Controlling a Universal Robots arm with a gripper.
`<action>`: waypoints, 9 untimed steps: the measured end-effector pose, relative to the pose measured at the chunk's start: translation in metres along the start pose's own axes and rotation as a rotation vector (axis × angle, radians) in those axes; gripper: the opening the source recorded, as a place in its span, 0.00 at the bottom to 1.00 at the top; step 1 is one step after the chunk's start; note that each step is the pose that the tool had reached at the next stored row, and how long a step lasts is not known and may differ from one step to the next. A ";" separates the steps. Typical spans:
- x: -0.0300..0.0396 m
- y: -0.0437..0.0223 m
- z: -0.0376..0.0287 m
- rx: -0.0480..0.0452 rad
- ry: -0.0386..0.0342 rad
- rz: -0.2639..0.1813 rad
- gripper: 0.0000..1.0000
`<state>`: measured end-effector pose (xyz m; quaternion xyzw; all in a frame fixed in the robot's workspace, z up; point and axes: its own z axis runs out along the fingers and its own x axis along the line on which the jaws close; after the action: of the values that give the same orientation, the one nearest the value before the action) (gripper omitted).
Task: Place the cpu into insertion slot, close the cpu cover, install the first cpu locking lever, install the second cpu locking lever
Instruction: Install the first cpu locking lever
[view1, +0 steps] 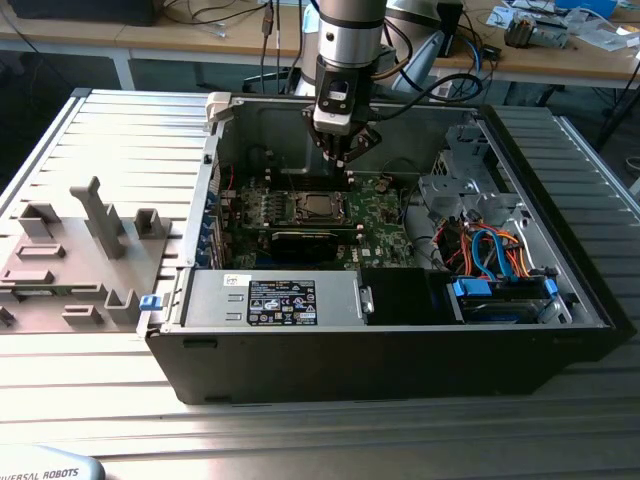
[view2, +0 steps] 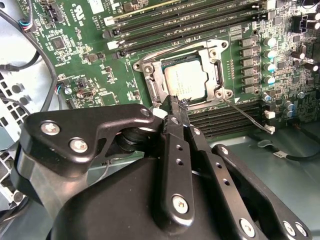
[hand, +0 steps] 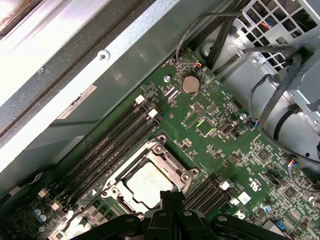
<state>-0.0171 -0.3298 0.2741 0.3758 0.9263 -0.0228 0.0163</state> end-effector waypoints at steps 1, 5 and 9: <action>0.0000 0.0000 0.0000 -0.0001 0.0000 -0.001 0.11; 0.0000 0.0000 0.0000 -0.0003 -0.0002 -0.006 0.11; 0.0000 0.0000 0.0000 -0.0006 -0.0003 -0.012 0.11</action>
<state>-0.0171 -0.3298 0.2741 0.3702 0.9285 -0.0227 0.0165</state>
